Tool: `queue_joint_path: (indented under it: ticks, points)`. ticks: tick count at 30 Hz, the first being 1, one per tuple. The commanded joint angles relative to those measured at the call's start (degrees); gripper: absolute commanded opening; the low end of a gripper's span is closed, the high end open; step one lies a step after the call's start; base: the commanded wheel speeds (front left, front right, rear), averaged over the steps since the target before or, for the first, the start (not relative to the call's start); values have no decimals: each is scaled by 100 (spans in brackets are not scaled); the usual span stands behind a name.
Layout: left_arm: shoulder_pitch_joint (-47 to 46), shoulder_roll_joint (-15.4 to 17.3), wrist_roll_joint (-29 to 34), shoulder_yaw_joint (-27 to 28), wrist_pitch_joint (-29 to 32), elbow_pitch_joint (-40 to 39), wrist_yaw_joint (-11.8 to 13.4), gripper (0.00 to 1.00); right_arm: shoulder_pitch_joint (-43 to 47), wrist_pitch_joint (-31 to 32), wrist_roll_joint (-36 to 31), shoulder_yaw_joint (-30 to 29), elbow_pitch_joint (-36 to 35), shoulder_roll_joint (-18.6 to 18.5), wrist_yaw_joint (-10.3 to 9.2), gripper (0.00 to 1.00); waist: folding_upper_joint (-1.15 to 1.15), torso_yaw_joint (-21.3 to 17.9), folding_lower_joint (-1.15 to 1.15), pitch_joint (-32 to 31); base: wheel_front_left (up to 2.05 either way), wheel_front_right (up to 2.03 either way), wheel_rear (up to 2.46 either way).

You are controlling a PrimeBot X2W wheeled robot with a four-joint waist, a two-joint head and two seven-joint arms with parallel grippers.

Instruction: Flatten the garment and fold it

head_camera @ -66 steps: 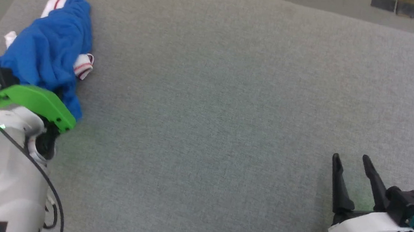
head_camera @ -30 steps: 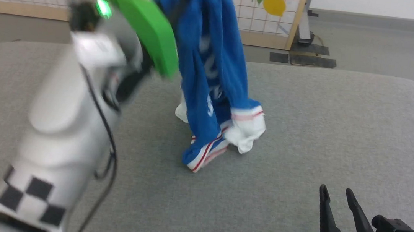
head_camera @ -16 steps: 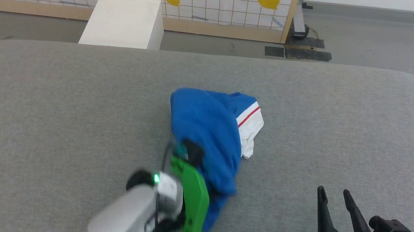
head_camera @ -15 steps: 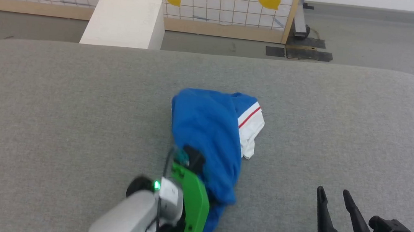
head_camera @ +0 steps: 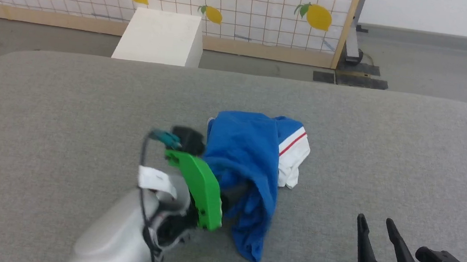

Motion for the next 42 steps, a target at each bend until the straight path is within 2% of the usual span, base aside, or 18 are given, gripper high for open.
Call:
queue_joint_path:
  ticks: [1,7,12,14,16,18,23,28,32,37,39,42]
  points:
    - [-120,108,-31,164,-145,-153,74,100,54,-30,36,-13,27,0,-9,100,-1,65,0,-79,0,0,0]
    - [1,439,122,969,-1242,-640,476,100,78,-32,40,15,30,0,-9,100,-1,66,0,-157,0,0,0]
    - [416,835,657,1633,-2624,-894,942,100,67,-33,10,-15,4,0,-9,100,-1,28,0,-145,0,0,0]
    - [706,885,780,1925,-3258,-982,1101,100,59,-33,0,-18,-6,0,-9,100,-1,9,0,-131,0,0,0]
    - [1077,919,922,2094,-3646,-1060,1216,100,58,-33,-8,-34,-13,0,-9,100,-1,-7,0,-116,0,0,0]
    - [1453,928,1143,2207,-3814,-1167,1313,100,64,-11,-8,-65,4,0,-9,100,-1,-6,0,-104,0,0,0]
    - [2153,694,1745,2468,-3895,-1533,1440,100,-51,284,82,-61,62,0,-9,100,-1,59,0,-18,0,0,0]
    - [2468,344,2156,2721,-3898,-1702,1312,100,-661,1042,-4,105,89,0,-9,100,-1,114,0,211,0,0,0]
    - [2463,89,2398,2838,-3899,-1716,1125,100,-1603,2122,-318,439,215,0,-9,100,-1,212,0,446,0,0,0]
    - [2336,-223,2584,2998,-3899,-1665,905,100,-2701,3858,-859,978,834,0,-9,100,-1,423,0,754,0,0,0]
    - [2237,-310,2648,3037,-3899,-1625,795,100,-3033,4297,-1183,1097,1109,0,-9,100,-1,541,0,879,0,0,0]
    - [2101,-430,2734,3094,-3899,-1547,654,100,-3347,4593,-1403,1212,1431,0,-9,100,-1,711,0,1040,0,0,0]
